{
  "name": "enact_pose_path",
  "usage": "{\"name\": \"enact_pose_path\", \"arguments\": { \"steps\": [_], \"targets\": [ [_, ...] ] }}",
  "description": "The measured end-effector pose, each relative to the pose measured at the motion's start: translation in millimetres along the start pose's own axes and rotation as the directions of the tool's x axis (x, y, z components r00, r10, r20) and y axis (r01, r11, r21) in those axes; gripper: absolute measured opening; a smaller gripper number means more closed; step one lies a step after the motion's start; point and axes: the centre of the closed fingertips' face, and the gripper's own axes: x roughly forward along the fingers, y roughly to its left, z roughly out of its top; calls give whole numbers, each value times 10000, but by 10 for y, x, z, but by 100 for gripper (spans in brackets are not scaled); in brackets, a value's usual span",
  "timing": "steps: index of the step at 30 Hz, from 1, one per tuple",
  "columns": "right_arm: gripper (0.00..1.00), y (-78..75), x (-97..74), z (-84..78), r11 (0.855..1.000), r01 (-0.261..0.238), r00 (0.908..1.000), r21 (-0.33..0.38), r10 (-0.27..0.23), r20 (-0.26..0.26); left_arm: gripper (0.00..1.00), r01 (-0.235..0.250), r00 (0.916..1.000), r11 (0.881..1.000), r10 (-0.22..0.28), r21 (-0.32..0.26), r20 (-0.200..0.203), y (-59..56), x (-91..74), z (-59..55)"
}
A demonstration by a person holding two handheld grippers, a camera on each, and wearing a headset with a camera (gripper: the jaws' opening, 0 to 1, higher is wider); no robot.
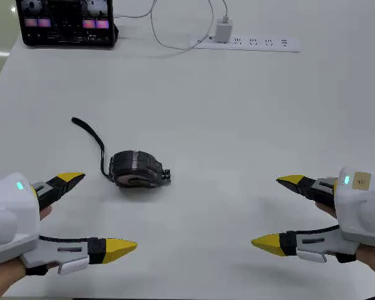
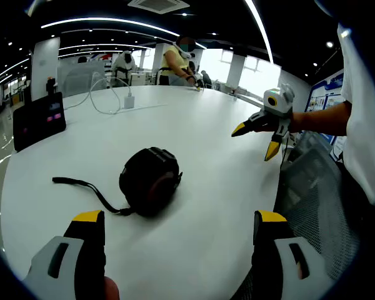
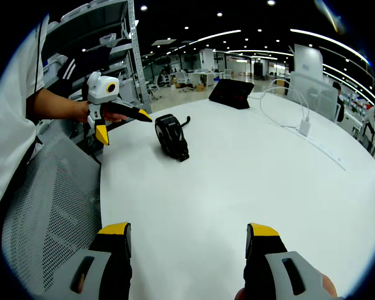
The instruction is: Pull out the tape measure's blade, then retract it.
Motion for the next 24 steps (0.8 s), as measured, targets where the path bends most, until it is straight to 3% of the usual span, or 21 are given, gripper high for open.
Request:
{"name": "enact_pose_path", "arguments": {
  "steps": [17,24],
  "targets": [
    [76,-7,-1,32,9998,98,9999,-200,-96,102,97,-17,10000,10000,17,8,25,5,-4,-6],
    [70,-4,3,30,9996,-9,10000,-285,11,93,93,12,10000,10000,-12,69,51,16,-16,-5]
  ]
}}
